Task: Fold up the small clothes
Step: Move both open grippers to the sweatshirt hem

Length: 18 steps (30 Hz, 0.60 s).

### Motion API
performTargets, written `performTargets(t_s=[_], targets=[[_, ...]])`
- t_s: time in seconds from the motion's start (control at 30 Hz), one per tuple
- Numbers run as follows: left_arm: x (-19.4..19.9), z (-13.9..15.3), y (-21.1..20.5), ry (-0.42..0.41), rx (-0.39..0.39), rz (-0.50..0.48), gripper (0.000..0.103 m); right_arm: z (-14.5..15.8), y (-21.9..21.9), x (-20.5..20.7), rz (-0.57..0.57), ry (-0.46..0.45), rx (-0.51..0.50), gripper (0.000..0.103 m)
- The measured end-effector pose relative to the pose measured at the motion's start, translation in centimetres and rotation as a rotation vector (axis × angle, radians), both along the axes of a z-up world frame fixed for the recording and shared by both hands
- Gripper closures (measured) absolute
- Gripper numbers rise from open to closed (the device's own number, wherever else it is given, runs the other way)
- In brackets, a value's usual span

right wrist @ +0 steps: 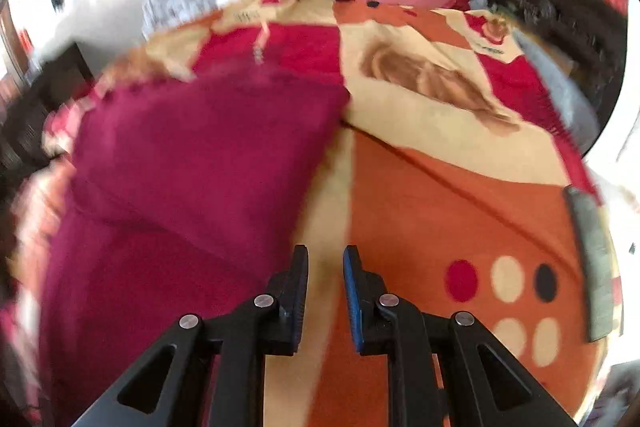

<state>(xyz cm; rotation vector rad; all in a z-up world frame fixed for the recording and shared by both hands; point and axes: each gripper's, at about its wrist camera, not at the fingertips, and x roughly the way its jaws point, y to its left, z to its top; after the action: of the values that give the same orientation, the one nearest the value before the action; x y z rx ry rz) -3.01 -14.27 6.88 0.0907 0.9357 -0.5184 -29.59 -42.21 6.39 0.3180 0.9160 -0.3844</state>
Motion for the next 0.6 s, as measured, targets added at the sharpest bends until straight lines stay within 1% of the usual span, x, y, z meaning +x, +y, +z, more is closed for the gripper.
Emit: performTargets(t_s=[0.07, 0.1, 0.23, 0.33, 0.4, 0.47, 0.53, 0.57, 0.6], targets=[[0.1, -0.2, -0.5, 0.003, -0.003, 0.001, 0.05, 0.8, 1.4, 1.0, 0.029, -0.013, -0.051, 0.084], [0.1, -0.4, -0.8, 0.001, 0.0, 0.003, 0.05, 1.0, 2.0, 1.8, 0.044, -0.022, -0.06, 0.084], [0.2, -1.2, -2.2, -0.008, 0.032, -0.006, 0.05, 0.8, 2.9, 5.2, 0.069, -0.069, -0.034, 0.084], [0.3, -2.2, -3.0, -0.02, 0.08, -0.005, 0.05, 0.1, 2.3, 7.8, 0.056, -0.07, -0.037, 0.084], [0.4, -2.7, -3.2, -0.016, 0.089, -0.002, 0.05, -0.7, 1.2, 9.3, 0.023, -0.051, -0.058, 0.084], [0.6, -3.1, -3.3, -0.014, 0.088, 0.003, 0.049, -1.6, 0.0, 10.3, 0.003, -0.026, -0.056, 0.083], [0.7, -3.5, -3.4, -0.011, 0.091, 0.011, 0.048, -2.1, -0.8, 10.8, -0.001, -0.027, -0.039, 0.078], [0.7, -3.6, -3.5, -0.009, 0.094, 0.013, 0.048, -2.0, -1.0, 10.9, -0.007, -0.027, -0.047, 0.074], [0.7, -3.7, -3.5, -0.011, 0.097, 0.013, 0.048, -1.9, -1.1, 11.0, -0.015, -0.017, -0.063, 0.065]])
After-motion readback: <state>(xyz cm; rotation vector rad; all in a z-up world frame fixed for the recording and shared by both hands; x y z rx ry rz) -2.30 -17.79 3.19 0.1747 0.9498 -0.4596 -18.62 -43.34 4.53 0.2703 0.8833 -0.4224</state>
